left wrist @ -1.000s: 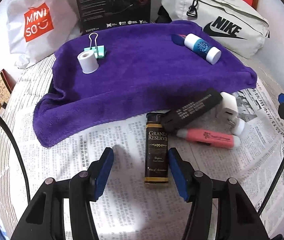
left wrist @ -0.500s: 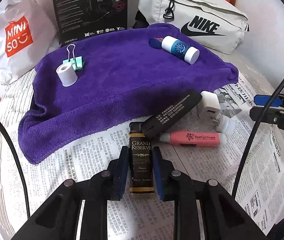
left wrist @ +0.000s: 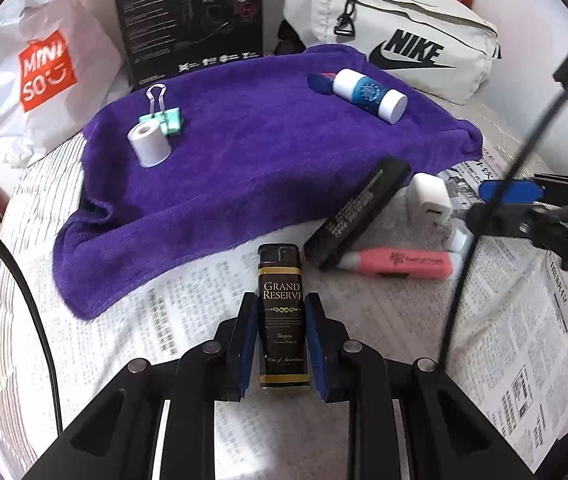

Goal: Organize rigid objects
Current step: 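Grasp the gold Grand Reserve lighter with the left tool while the right tool grasps the white charger, then lift the lighter and charger and carry both over the purple towel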

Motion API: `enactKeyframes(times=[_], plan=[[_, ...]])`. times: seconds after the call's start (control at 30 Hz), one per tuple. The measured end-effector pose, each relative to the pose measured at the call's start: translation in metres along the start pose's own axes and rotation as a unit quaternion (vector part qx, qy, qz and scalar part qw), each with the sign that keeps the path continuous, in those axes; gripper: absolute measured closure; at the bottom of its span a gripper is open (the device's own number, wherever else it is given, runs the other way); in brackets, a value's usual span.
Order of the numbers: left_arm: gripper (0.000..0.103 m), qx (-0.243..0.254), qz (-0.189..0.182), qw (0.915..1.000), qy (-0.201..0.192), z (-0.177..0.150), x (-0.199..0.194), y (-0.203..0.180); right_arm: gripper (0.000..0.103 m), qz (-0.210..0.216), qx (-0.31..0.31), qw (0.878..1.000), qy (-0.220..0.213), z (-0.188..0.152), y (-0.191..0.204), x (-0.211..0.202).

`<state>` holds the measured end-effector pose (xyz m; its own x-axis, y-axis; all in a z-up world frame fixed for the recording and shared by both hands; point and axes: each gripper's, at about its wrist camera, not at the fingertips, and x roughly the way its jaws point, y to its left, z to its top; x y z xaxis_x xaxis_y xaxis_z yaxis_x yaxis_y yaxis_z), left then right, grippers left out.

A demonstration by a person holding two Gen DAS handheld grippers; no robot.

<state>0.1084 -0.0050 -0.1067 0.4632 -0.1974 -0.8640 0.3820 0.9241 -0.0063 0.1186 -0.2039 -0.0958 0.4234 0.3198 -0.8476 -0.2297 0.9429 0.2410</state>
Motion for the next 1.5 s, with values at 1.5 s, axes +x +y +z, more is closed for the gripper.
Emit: enactKeyframes(times=[1.5], plan=[[0.080,-0.015,-0.005,0.9998,-0.011,-0.010,-0.006,0.007,0.055,-0.102,-0.052,0.993,-0.009,-0.008,-0.020,0.014]])
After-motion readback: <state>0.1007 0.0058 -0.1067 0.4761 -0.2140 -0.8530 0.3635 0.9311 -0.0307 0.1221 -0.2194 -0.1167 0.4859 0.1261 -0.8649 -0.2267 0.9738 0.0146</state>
